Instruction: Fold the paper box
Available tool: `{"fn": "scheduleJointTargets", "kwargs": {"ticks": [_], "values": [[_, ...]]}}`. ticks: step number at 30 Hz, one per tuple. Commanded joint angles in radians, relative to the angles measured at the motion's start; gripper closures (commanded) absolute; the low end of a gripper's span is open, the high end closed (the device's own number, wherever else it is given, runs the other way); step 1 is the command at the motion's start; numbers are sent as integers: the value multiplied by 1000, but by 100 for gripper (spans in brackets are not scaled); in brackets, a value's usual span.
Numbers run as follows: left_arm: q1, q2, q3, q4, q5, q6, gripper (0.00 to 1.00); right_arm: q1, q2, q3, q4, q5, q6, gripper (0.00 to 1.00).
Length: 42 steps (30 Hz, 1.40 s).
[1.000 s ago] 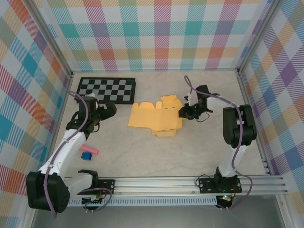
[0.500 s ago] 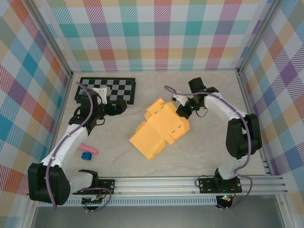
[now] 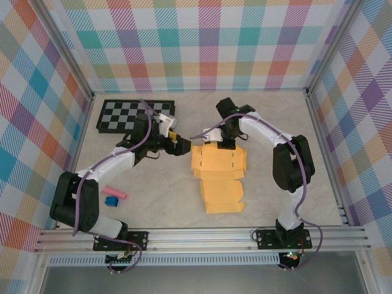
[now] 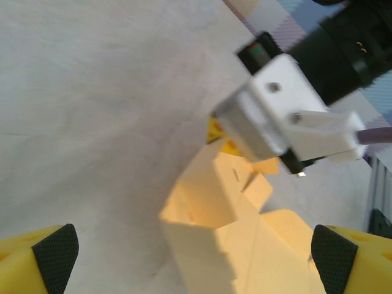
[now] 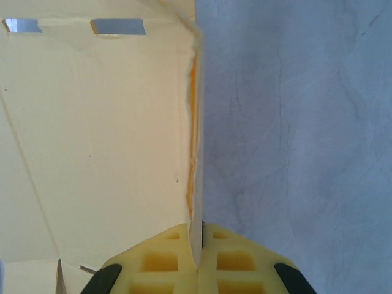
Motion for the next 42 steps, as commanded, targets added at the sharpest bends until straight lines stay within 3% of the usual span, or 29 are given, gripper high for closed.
{"fn": "scheduleJointTargets", "kwargs": {"ticks": [1,7,12,18,21,23,26,30,36,42], "values": [[-37,73,-20,78,-5,-6,0,13,4,-4,0,33,-44,100],[-42,149,-89,171,-24,-153,0,9,-14,-12,24,29,-7,100],[-51,131,-119,184,-20,-168,9,-3,-1,2,14,22,12,100],[-51,129,-112,161,7,-140,46,-17,-2,3,27,12,17,100],[-51,140,-92,144,13,-130,72,-25,-8,6,35,-6,36,97],[-51,148,-77,130,22,-130,86,-29,-9,13,47,-2,95,85],[-51,137,-79,154,-17,-182,94,-34,-61,-14,87,-59,258,66],[-51,130,-100,194,-75,-279,94,-36,-243,-192,259,-111,533,48],[-51,119,-145,256,-185,-404,93,-31,-482,-395,366,-129,920,34],[-51,121,-125,232,-220,-448,92,73,-557,-512,441,-90,1188,32]]}}
